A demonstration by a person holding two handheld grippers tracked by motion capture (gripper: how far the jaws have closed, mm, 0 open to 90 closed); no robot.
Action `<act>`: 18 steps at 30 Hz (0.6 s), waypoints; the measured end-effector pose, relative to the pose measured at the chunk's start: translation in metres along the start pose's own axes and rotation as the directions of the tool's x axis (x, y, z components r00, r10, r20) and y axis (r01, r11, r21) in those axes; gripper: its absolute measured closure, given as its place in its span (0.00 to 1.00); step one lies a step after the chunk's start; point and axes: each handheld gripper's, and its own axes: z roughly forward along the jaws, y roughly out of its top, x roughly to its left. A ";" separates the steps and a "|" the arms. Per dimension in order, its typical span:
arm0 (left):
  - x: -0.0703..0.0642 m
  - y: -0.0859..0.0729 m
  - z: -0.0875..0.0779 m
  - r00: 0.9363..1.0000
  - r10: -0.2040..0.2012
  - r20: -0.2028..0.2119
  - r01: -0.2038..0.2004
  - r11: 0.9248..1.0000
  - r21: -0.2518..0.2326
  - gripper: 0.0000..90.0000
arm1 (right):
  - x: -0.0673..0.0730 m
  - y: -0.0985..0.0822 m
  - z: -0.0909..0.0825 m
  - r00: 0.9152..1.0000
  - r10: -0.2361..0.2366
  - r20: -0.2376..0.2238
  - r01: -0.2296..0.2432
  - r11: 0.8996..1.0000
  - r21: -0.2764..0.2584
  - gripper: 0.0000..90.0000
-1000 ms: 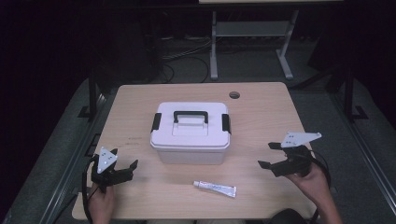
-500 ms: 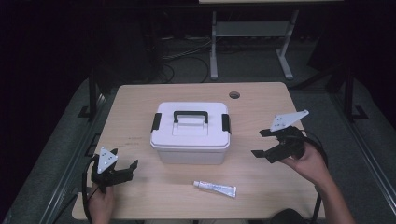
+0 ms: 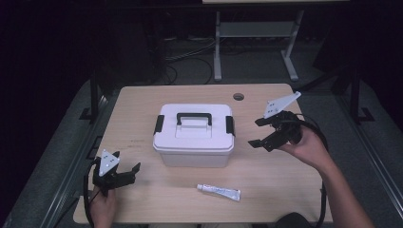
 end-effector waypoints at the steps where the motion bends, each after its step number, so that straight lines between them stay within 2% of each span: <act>1: 0.000 0.000 0.000 1.000 0.003 -0.001 -0.003 1.000 0.002 0.15 | -0.001 0.003 0.000 1.000 -0.002 -0.005 0.002 1.000 0.000 0.24; 9: 0.001 0.000 0.000 1.000 -0.003 -0.004 0.003 1.000 0.002 0.15 | -0.007 0.022 0.003 0.999 -0.028 -0.031 0.029 0.999 0.030 0.24; 10: 0.001 -0.001 -0.001 1.000 -0.004 -0.003 0.004 1.000 0.002 0.15 | -0.009 0.028 0.006 0.998 -0.029 -0.048 0.031 0.999 0.038 0.24; 18: 0.002 -0.001 -0.001 1.000 -0.004 -0.005 0.004 1.000 0.002 0.15 | -0.013 0.051 0.016 0.995 -0.062 -0.074 0.068 0.994 0.081 0.24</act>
